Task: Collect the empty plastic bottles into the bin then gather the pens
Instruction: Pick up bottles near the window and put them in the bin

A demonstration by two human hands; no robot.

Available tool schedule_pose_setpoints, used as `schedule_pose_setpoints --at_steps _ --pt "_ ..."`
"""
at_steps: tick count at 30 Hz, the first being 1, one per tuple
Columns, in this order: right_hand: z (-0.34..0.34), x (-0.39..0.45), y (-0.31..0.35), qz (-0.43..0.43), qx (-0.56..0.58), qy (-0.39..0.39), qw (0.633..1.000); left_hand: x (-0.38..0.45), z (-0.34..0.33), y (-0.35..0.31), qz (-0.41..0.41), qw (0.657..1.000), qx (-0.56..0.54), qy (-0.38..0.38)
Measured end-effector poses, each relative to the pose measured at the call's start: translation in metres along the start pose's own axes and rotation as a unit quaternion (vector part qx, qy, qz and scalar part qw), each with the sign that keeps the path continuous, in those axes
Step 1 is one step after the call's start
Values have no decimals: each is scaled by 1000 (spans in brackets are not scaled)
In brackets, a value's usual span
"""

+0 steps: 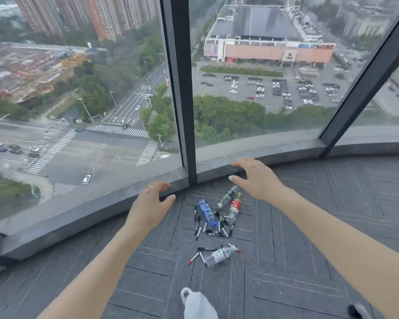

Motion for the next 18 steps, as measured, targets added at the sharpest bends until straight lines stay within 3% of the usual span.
schedule_pose_setpoints --at_steps 11,18 --pt "-64 126 -77 -132 43 43 989 197 -87 18 -9 990 8 141" --pt "-158 191 -151 -177 40 115 977 274 -196 67 -1 976 49 213"
Point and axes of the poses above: each hand's wrist, its own x-axis towards the middle knuckle, its own z-axis out of the back of the hand, y = z × x, the point moved 2 cm from there along x, towards the middle knuckle, and after that the axes turned 2 degrees about y, right-handed, at the moved point
